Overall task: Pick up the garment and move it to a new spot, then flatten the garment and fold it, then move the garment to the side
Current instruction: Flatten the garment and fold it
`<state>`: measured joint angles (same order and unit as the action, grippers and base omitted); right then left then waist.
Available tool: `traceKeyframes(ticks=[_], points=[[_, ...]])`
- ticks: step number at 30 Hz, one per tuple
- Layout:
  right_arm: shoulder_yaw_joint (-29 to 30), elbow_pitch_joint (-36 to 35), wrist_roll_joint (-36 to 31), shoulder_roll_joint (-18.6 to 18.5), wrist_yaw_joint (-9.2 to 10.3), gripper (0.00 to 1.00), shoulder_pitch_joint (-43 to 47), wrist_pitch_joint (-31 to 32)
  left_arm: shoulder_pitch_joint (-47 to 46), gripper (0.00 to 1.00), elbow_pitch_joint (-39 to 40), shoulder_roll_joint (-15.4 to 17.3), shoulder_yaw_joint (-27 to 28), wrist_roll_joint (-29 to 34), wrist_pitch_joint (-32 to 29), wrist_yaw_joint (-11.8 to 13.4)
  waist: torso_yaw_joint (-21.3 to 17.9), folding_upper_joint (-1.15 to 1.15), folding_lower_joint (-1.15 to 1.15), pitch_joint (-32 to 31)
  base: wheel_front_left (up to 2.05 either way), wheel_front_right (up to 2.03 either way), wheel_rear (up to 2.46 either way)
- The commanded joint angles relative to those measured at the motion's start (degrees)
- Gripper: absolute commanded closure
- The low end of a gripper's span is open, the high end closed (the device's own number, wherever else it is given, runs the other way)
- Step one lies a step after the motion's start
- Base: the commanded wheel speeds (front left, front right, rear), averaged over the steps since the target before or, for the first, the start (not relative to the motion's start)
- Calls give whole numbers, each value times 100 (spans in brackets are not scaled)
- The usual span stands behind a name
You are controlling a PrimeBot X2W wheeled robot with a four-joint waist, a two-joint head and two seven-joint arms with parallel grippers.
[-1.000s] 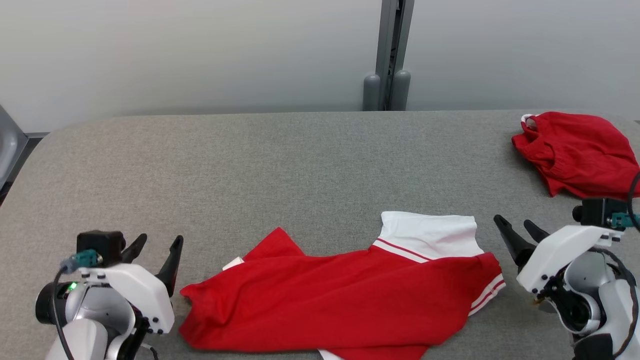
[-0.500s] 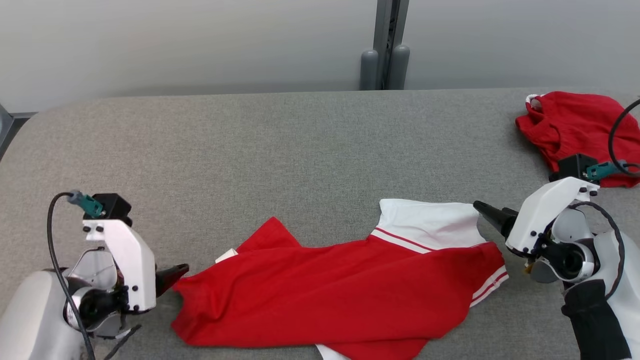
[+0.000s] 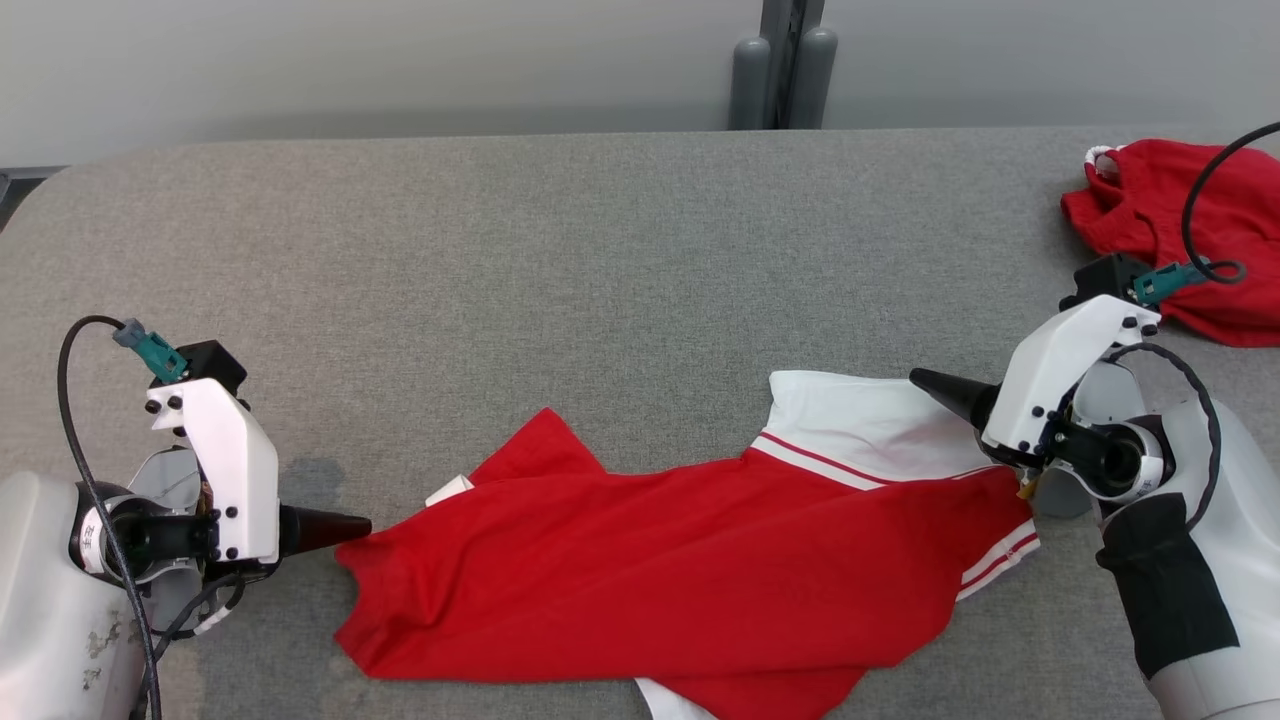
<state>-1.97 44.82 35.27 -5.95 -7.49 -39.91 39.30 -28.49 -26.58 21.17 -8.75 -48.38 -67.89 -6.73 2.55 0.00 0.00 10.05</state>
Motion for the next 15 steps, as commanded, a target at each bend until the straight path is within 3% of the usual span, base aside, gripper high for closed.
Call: traceKeyframes(ticks=[1, 8, 15], points=[[-30, 5, 44, -26, -3, 0, -105, 21, -130, 0, -44, 25, -6, -96, -176, 27, -20, 0, 0, 57, 0, 0, 0], [-258, -25, 214, 16, -3, 0, -225, 67, -74, 0, 28, 58, -102, -325, -731, 25, -45, 0, 0, 205, 0, 0, 0], [-518, -89, 369, -14, -3, 0, -248, -49, 57, 0, 136, 93, -124, -353, -792, 18, -43, 0, 0, 300, 0, 0, 0]])
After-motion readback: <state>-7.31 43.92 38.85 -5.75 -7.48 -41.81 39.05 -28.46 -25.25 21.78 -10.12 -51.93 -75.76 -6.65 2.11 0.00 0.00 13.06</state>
